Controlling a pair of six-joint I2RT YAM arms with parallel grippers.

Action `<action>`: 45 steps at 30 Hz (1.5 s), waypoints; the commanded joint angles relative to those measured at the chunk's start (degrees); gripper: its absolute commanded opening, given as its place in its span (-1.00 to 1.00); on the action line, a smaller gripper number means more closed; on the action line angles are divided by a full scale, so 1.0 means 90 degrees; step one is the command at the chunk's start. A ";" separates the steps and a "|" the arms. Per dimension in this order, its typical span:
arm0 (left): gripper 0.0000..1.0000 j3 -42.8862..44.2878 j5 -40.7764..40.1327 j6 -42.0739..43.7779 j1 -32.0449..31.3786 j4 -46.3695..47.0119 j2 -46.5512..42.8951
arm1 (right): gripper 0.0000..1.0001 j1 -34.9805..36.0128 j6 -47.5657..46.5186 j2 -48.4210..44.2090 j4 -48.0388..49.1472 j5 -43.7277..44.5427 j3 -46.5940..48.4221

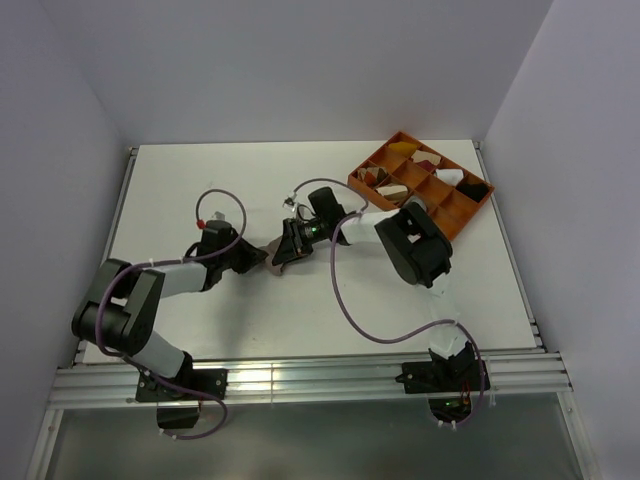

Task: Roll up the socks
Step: Roll the sock at the center of the board.

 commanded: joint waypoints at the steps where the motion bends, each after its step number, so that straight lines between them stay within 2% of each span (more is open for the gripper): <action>1: -0.99 0.0521 -0.0418 0.0642 -0.0158 -0.1897 0.0282 | -0.19 0.0016 -0.0885 -0.0840 -0.0796 0.1756 -0.0385; 6: -0.99 0.1340 -0.0916 0.0926 -0.0246 -0.3089 0.0439 | 0.05 0.0309 -0.1559 -0.1934 -0.0534 0.3335 -0.1106; 10: -0.99 0.1869 -0.0926 0.1199 -0.0315 -0.4026 0.0614 | 0.11 0.0816 -0.2213 -0.2608 0.0070 0.4848 -0.1751; 13: -0.99 0.2269 -0.1277 0.1375 -0.0354 -0.4418 0.0819 | 0.18 0.1304 -0.2730 -0.2989 0.0753 0.5903 -0.2279; 19: -0.99 0.2846 -0.1346 0.1629 -0.0432 -0.5171 0.1230 | 0.24 0.2299 -0.3647 -0.3459 0.1848 0.7312 -0.2827; 23: -0.99 0.3129 -0.1405 0.1708 -0.0500 -0.5454 0.1445 | 0.25 0.2896 -0.4186 -0.3303 0.2133 0.8249 -0.2710; 30: -0.99 0.3237 -0.1464 0.1718 -0.0579 -0.5640 0.1543 | 0.25 0.3541 -0.4900 -0.2434 0.2084 0.9003 -0.1988; 41: -0.99 0.3169 -0.1298 0.1727 -0.0588 -0.5533 0.1533 | 0.22 0.3630 -0.5056 -0.1360 0.1713 0.9804 -0.1411; 45: -0.99 0.3179 -0.1239 0.1737 -0.0588 -0.5513 0.1523 | 0.14 0.3620 -0.5056 -0.0979 0.1479 1.0047 -0.1236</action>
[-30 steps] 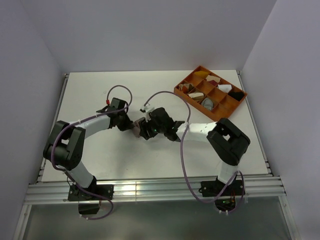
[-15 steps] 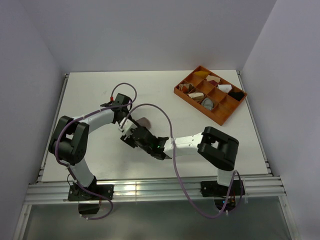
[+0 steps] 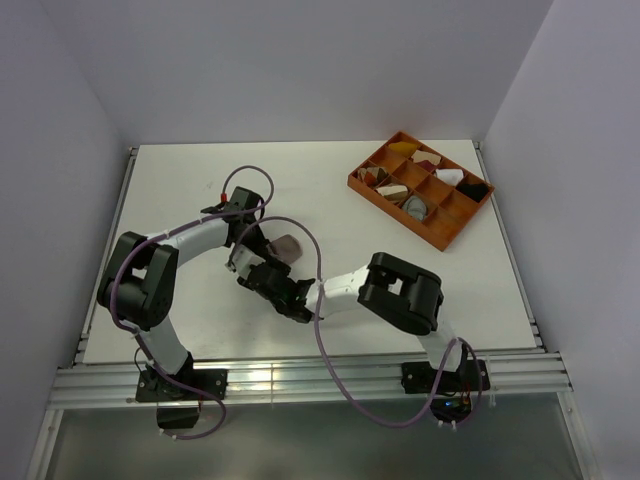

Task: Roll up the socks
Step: Roll the sock at the center of the board.

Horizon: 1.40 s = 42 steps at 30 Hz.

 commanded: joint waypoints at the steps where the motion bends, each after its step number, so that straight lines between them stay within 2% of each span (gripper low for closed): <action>1: -0.99 -0.0200 -0.0187 0.0280 -0.0027 -0.0746 0.0265 | 0.12 -0.0008 0.0000 0.0331 -0.0209 0.0538 0.0278; 7: -0.99 -0.0239 0.0008 0.0329 -0.0027 -0.0668 0.0187 | -0.03 -0.0164 0.0380 0.0507 -0.0657 0.0500 0.0317; 9: -0.99 -0.0239 0.0018 0.0348 -0.0027 -0.0658 0.0168 | -0.15 -0.0291 0.0536 0.0458 -0.0755 0.0354 0.0249; 13: -0.99 -0.0258 0.0184 0.0368 -0.0027 -0.0580 0.0070 | -0.56 -0.0486 0.0713 0.0283 -0.0863 -0.0065 0.0093; 14: -0.98 -0.0268 0.0203 0.0358 -0.0027 -0.0560 0.0012 | -0.78 -0.0525 0.0752 0.0157 -0.0902 -0.0251 0.0034; 16: -0.89 -0.0287 0.0291 0.0339 -0.0027 -0.0444 -0.0066 | -0.92 -0.0662 0.0917 0.0039 -0.1088 -0.0902 0.0014; 17: -0.68 -0.0297 0.0349 0.0290 -0.0018 -0.0395 -0.0183 | -1.00 -0.0720 0.0976 -0.0097 -0.1136 -0.1148 -0.0034; 18: -0.58 -0.0307 0.0418 0.0261 -0.0008 -0.0346 -0.0252 | -1.00 -0.0837 0.1102 -0.0166 -0.1224 -0.1431 -0.0054; 19: -0.40 -0.0326 0.0409 0.0222 -0.0008 -0.0297 -0.0330 | -1.00 -0.0906 0.1162 -0.0215 -0.1283 -0.1888 -0.0074; 22: -0.10 -0.0404 0.0340 0.0007 0.0021 -0.0121 -0.0672 | -1.00 -0.1170 0.1406 -0.0342 -0.1566 -0.2613 0.0004; 27: 0.30 -0.0969 0.0175 -0.0559 0.0343 0.0493 -0.1530 | -1.00 -0.1569 0.2030 -0.0421 -0.1849 -0.3922 0.0092; 34: 0.38 -0.2181 0.0174 -0.1165 0.0695 0.1733 -0.2965 | -1.00 -0.2204 0.3221 -0.0246 -0.1548 -0.5894 0.0064; 39: 0.39 -0.3069 0.0379 -0.1292 0.0695 0.2660 -0.3426 | -1.00 -0.2742 0.4442 0.0096 -0.0845 -0.7368 0.0044; 42: 0.39 -0.3391 0.0525 -0.1302 0.0695 0.2992 -0.3465 | -1.00 -0.2957 0.5135 0.0301 -0.0406 -0.7820 0.0005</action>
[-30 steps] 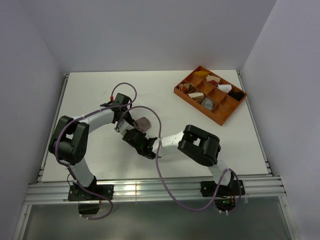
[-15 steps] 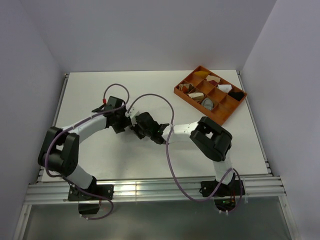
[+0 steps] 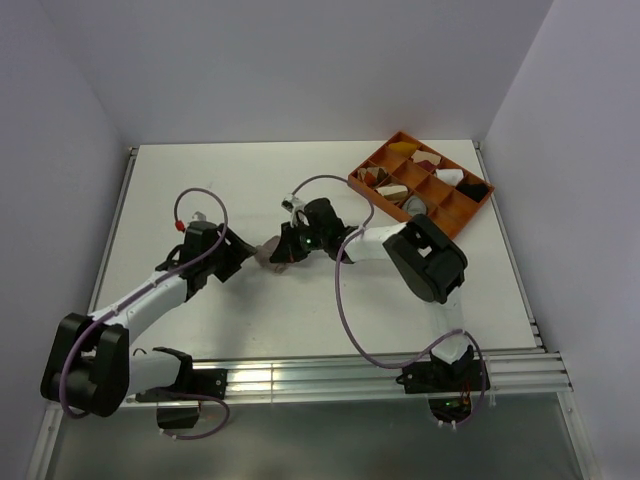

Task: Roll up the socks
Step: Roll the sock at the center of the board.

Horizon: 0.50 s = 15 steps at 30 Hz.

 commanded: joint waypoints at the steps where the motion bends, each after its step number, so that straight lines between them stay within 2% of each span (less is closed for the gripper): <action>1: 0.39 -0.0323 0.0280 -0.0148 0.0003 0.0966 -0.0102 | -1.00 -0.0164 0.1267 0.0476 0.0270 -0.1362 -0.0178; 5: 0.35 -0.0587 0.0456 -0.0246 -0.0007 0.1463 0.0093 | -1.00 -0.0409 0.2224 0.0799 0.0828 -0.1823 -0.0149; 15: 0.30 -0.0763 0.0418 -0.0353 -0.0241 0.2129 0.1001 | -1.00 -0.0448 0.2275 0.1209 0.0507 -0.1950 0.0202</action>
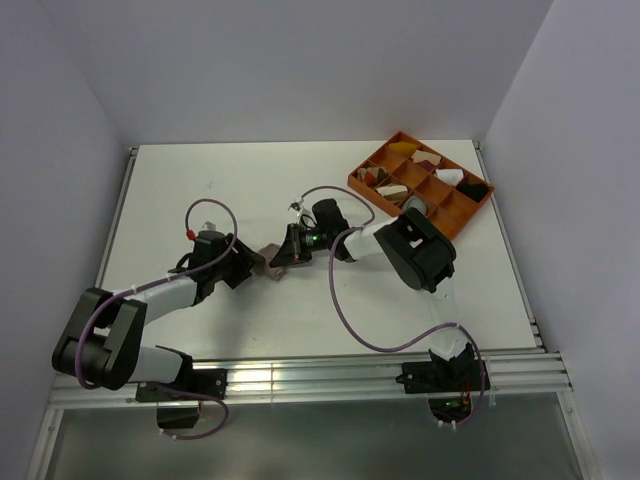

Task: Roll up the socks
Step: Roll the sock at the center of the board.

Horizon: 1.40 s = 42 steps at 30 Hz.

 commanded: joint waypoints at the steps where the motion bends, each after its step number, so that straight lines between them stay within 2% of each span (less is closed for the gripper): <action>1: 0.29 -0.0054 0.0017 -0.0074 -0.0122 0.0601 0.0241 | -1.00 0.0052 0.0043 0.0420 -0.0545 -0.0124 0.0229; 8: 0.24 -0.0035 -0.0198 -0.0035 -0.0161 0.0592 0.0457 | -1.00 0.0042 0.0082 0.0528 -0.0683 -0.0173 0.0357; 14: 0.04 -0.0112 -0.0344 0.0052 -0.0152 0.0407 0.0408 | -1.00 -0.0036 0.0297 0.0567 -0.0516 -0.0154 0.0249; 15: -0.13 -0.0113 -0.0383 0.0072 -0.0152 0.0358 0.0389 | -1.00 -0.0045 0.0278 0.0567 -0.0516 -0.0144 0.0249; 19: -0.55 -0.0006 -0.0423 0.0169 -0.0161 0.0124 0.0457 | -0.92 -0.0045 0.0122 0.0431 -0.0594 -0.0037 0.0201; 20: -0.78 0.0111 -0.0423 0.0266 -0.0161 -0.0041 0.0534 | -0.88 -0.0036 -0.0072 0.0324 -0.0711 0.0050 0.0230; 21: -0.88 0.0189 -0.0423 0.0316 -0.0161 -0.0139 0.0574 | -0.85 -0.0036 -0.0190 0.0265 -0.0866 0.0100 0.0288; 22: -0.96 0.0268 -0.0433 0.0365 -0.0161 -0.0266 0.0613 | -0.81 -0.0036 -0.0278 0.0187 -0.1042 0.0148 0.0288; 23: -0.99 0.0433 -0.0423 0.0413 -0.0161 -0.0373 0.0642 | -0.66 -0.0036 -0.0356 0.0080 -0.1082 0.0333 0.0230; 25: -0.99 0.0600 -0.0491 0.0570 -0.0171 -0.0754 0.0701 | -0.47 -0.0007 -0.0717 -0.0301 -0.1354 0.0568 0.0172; 26: -0.99 0.0774 -0.0530 0.0628 -0.0181 -0.0881 0.0720 | -0.30 0.0013 -0.0854 -0.0457 -0.1424 0.0762 0.0084; 28: -0.99 0.1077 -0.0550 0.0804 -0.0200 -0.1389 0.0750 | -0.11 0.0139 -0.1322 -0.0994 -0.1580 0.1406 -0.0111; 34: -0.99 0.1840 -0.0901 0.1165 -0.0278 -0.2667 0.0955 | 0.18 0.0735 -0.2582 -0.2225 -0.1523 0.3740 -0.0697; 37: -0.99 0.2191 -0.0902 0.1302 -0.0327 -0.3010 0.1130 | 0.25 0.1272 -0.3324 -0.2538 -0.1338 0.4958 -0.0922; 42: -0.99 0.2573 -0.0765 0.1380 -0.0327 -0.3470 0.1443 | 0.33 0.2101 -0.4466 -0.2675 -0.0986 0.6114 -0.1079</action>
